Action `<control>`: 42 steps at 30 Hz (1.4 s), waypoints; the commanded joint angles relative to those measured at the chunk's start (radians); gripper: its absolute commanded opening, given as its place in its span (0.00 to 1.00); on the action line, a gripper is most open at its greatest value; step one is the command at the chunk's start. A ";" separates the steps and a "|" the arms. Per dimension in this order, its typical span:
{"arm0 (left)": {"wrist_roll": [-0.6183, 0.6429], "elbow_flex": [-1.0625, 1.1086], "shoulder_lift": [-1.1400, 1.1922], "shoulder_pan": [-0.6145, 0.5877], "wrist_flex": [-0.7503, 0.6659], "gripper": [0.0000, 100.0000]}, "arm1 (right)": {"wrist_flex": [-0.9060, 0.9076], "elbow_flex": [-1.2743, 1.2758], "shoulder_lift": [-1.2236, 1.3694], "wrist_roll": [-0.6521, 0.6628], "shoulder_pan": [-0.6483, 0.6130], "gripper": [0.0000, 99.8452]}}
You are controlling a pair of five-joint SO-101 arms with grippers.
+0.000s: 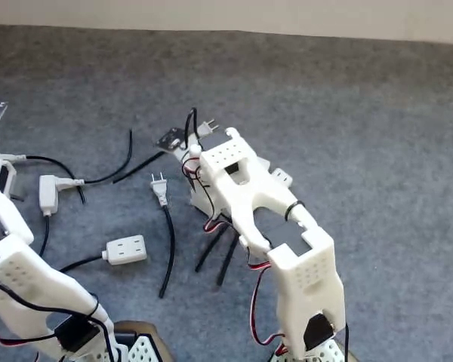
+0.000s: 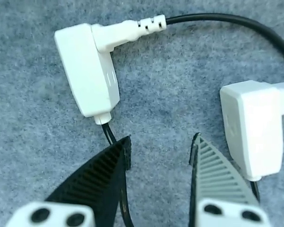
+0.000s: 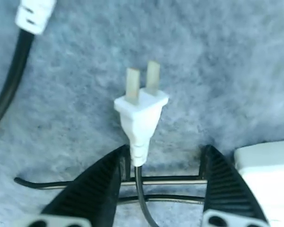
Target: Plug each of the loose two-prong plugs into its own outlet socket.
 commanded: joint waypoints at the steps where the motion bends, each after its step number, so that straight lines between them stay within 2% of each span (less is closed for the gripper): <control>1: -0.011 -0.004 -0.008 -0.005 -0.003 0.22 | -0.021 -0.047 -0.042 -0.057 -0.016 0.24; 9: -0.011 -0.004 -0.008 -0.005 -0.003 0.22 | -0.054 -0.047 -0.039 -0.117 -0.058 0.24; 28: -0.011 -0.002 -0.008 -0.012 -0.003 0.22 | -0.045 -0.041 -0.038 -0.110 -0.071 0.24; 30: -0.011 -0.002 -0.008 -0.012 -0.003 0.22 | -0.045 -0.041 -0.038 -0.110 -0.071 0.20; 35: -0.011 -0.002 -0.008 -0.012 -0.003 0.22 | -0.045 -0.044 -0.038 -0.110 -0.071 0.00; 42: -0.011 -0.002 -0.008 -0.012 -0.003 0.22 | -0.045 -0.045 -0.039 -0.109 -0.070 0.01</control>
